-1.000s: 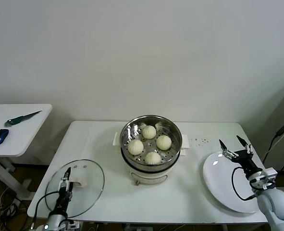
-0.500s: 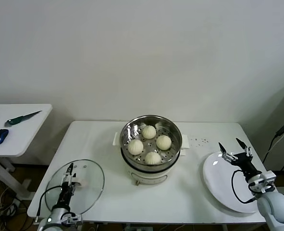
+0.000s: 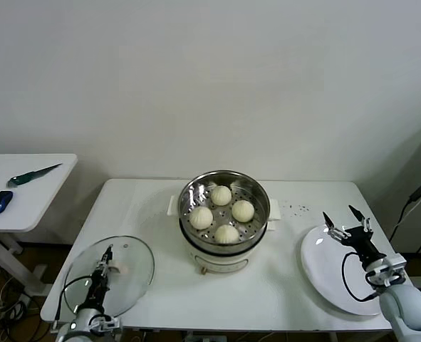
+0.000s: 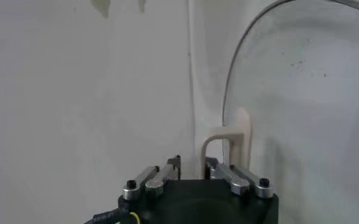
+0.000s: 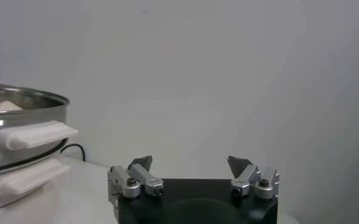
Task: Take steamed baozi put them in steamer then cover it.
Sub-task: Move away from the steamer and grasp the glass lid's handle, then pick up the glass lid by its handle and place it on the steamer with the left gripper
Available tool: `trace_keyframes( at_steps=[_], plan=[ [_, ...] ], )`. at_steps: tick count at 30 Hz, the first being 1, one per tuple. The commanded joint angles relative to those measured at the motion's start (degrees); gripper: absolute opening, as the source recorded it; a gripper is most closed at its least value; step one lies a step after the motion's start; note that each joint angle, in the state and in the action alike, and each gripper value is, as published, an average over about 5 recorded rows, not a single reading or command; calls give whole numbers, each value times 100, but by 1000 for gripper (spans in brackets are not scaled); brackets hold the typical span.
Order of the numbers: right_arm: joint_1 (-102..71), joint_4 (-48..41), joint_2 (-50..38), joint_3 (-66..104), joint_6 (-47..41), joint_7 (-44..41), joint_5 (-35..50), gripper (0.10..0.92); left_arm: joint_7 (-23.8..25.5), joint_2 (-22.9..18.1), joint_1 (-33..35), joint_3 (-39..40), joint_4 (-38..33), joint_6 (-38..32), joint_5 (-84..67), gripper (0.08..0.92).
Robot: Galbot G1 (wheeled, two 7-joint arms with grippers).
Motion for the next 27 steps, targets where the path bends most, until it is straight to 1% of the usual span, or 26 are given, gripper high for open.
trace_keyframes(
  at_steps=[1,3,5,8,11,15,18,21,22,24,26,27],
  plan=[
    [38,-35,-4,2,9,-1,-45,823,165,120,406,34,-1051,254,-376,231],
    [62,-61,-13,3,10,-1,-43,823,190,193,588,69,-1468,521,-474,180],
    [88,-94,-24,1,13,-4,-42,823,203,298,777,118,-1923,851,-532,155],
    [149,-166,-41,-20,19,-21,-44,823,210,545,992,237,-2506,1383,-578,152],
    [221,-251,-46,-61,30,-29,-55,823,285,915,1068,458,-3018,2005,-634,152],
    [336,-368,-33,-136,43,-31,-111,823,754,1537,822,1142,-3519,3115,-662,152],
    [444,-470,-10,-206,52,-30,-177,823,1073,1988,338,1705,-3566,3691,-619,152],
    [535,-550,10,-262,51,-26,-233,823,1455,2470,-394,2448,-3563,4198,-746,152],
    [562,-577,15,-280,50,-24,-252,823,1615,2614,-707,2742,-3563,4357,-790,152],
    [610,-634,23,-301,48,-17,-285,823,2122,2852,-1534,3454,-3562,4765,-897,152],
    [650,-690,29,-312,50,-12,-307,823,2643,2939,-2405,4079,-3536,4988,-889,152],
    [663,-710,31,-309,53,-10,-312,823,2916,2901,-2822,4367,-3510,5056,-860,152]
  ],
)
